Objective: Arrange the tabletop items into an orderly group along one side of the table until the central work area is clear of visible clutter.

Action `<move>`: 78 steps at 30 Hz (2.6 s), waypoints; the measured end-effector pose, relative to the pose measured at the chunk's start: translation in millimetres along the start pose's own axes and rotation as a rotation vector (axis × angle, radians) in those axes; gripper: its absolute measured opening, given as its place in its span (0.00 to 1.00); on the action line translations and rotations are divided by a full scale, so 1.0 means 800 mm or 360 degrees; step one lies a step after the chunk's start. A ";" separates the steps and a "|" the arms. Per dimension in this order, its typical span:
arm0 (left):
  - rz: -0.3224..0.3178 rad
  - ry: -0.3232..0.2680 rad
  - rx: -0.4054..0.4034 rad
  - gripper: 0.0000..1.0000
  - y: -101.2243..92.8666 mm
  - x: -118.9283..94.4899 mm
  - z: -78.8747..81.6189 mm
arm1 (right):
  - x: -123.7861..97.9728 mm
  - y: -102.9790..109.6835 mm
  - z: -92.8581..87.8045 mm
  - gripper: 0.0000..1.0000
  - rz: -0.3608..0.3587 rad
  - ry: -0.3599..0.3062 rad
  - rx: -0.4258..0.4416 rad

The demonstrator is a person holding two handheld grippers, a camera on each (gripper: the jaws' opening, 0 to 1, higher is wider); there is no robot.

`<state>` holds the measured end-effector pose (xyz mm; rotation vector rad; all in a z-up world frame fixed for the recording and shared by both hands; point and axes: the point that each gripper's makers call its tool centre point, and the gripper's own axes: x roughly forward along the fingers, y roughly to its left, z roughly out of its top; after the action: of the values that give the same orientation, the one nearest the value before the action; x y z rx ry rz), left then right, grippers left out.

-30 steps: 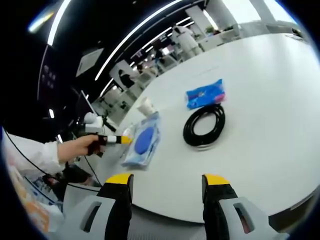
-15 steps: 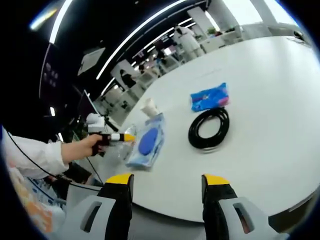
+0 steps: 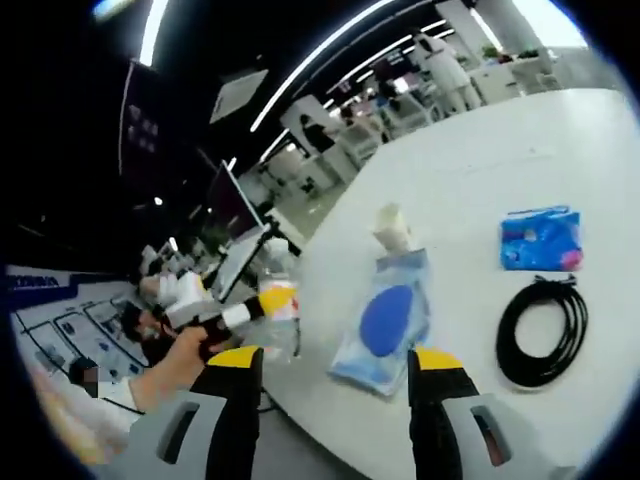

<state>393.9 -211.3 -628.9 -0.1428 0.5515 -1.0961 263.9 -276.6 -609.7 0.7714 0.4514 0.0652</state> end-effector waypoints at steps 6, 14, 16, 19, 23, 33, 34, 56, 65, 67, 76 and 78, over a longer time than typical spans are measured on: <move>-0.0226 -0.0217 0.0170 0.38 -0.070 -0.030 0.040 | 0.069 0.069 0.005 0.63 0.0272 0.0089 -0.0031; -0.0219 -0.0288 0.0158 0.38 -0.064 -0.055 0.042 | 0.066 0.121 -0.001 0.68 0.0526 0.0101 -0.0118; -0.0266 -0.0255 0.0209 0.38 -0.074 -0.055 0.034 | 0.067 0.127 0.010 0.68 0.0549 0.0050 -0.0027; -0.0399 -0.0257 0.0335 0.38 -0.108 -0.057 0.025 | 0.075 0.128 0.017 0.68 0.0536 0.0044 -0.0060; -0.0414 -0.0262 0.0373 0.38 -0.126 -0.051 0.026 | 0.080 0.132 0.011 0.65 0.0516 0.0098 -0.0275; -0.0464 -0.0136 0.0611 0.41 -0.145 -0.042 0.016 | 0.065 0.120 0.014 0.43 0.0366 0.0008 -0.0685; -0.0472 -0.0149 0.0613 0.41 -0.148 -0.041 0.017 | 0.063 0.119 0.015 0.43 0.0366 0.0004 -0.0652; -0.0541 -0.0334 0.0246 0.60 -0.155 -0.074 0.126 | 0.038 0.094 0.045 0.42 0.0288 -0.0159 -0.0728; -0.0517 -0.0133 0.0483 0.31 -0.203 -0.035 0.092 | 0.039 0.104 0.024 0.42 0.0268 -0.0100 -0.0928; -0.0481 -0.0117 0.0511 0.25 -0.201 -0.033 0.092 | 0.037 0.102 0.023 0.42 0.0256 -0.0102 -0.0935; -0.0448 -0.0071 0.0565 0.19 -0.196 -0.031 0.091 | 0.040 0.096 0.028 0.43 0.0204 -0.0140 -0.0995; -0.0433 -0.0078 0.0574 0.19 -0.195 -0.030 0.092 | 0.041 0.093 0.031 0.43 0.0195 -0.0152 -0.1025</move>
<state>296.8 -274.2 -498.9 0.0726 0.2876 -1.4353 311.6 -232.1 -555.0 0.1660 0.2654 0.2728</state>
